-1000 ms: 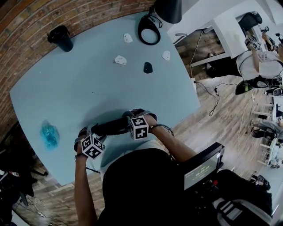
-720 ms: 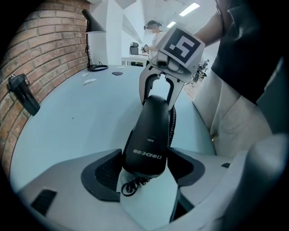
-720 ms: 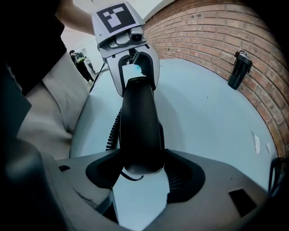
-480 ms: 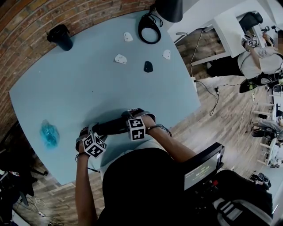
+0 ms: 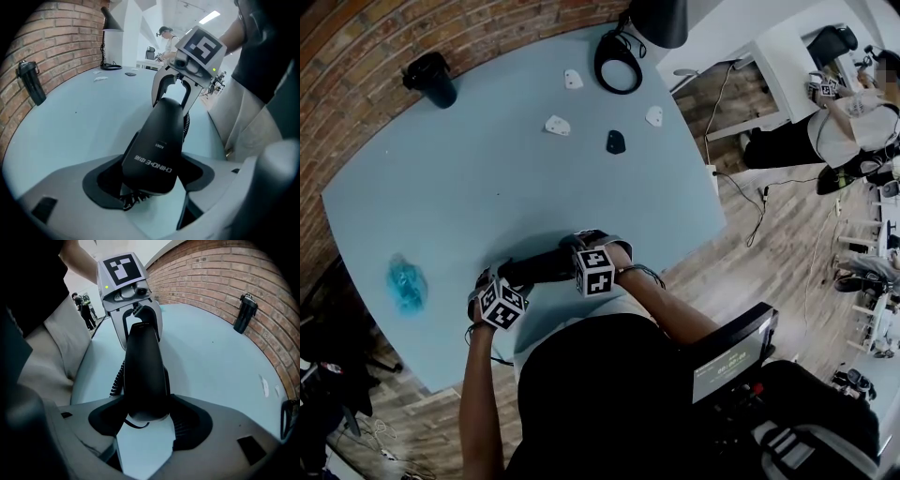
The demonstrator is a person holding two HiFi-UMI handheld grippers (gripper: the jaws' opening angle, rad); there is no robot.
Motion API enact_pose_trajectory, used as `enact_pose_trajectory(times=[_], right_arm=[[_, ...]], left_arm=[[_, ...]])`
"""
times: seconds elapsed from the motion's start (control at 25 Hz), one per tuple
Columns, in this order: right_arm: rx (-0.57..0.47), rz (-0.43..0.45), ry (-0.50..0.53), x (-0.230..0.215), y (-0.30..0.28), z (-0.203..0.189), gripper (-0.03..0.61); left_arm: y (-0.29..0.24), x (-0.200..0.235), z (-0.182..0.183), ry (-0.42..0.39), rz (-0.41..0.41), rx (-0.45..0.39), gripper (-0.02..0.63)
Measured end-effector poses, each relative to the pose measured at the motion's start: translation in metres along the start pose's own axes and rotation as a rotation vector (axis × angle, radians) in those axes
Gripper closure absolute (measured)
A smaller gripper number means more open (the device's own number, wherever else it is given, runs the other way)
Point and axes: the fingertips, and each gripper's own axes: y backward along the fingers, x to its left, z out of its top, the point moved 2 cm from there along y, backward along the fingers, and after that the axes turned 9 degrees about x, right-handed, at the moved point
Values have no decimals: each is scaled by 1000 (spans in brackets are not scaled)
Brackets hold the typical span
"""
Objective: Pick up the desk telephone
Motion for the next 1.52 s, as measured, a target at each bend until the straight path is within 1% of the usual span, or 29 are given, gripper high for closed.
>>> enact_pose_trajectory(times=[0.12, 0.28, 0.32, 0.4, 0.48, 0.52, 0.6, 1.16, 1.36, 1.52], right_arm=[[-31, -4, -5, -1, 3, 1, 291], [-58, -6, -8, -2, 3, 0, 291], [-56, -3, -4, -2, 3, 0, 291], [-49, 3, 9, -2, 1, 2, 304], [-42, 6, 30, -1, 0, 4, 305], [-39, 8, 39, 0, 1, 3, 305], [-35, 13, 43, 2, 1, 2, 306], [-38, 7, 33, 0, 3, 3, 307], [-67, -2, 16, 2, 7, 2, 307], [-99, -14, 10, 2, 12, 8, 307]], left_arm=[[1, 0, -1, -23, -5, 2, 253], [0, -1, -1, -44, -20, 26, 258], [0, -2, -3, -61, -26, 39, 261], [1, -4, -11, -123, -19, 84, 267], [0, -5, -18, -177, 23, 121, 264], [0, -5, -18, -183, 39, 123, 273], [-1, -6, -16, -173, 49, 113, 279], [1, -6, -15, -164, 38, 89, 285], [9, -6, -10, -170, 45, 65, 290], [12, -4, -13, -174, 47, 56, 291]])
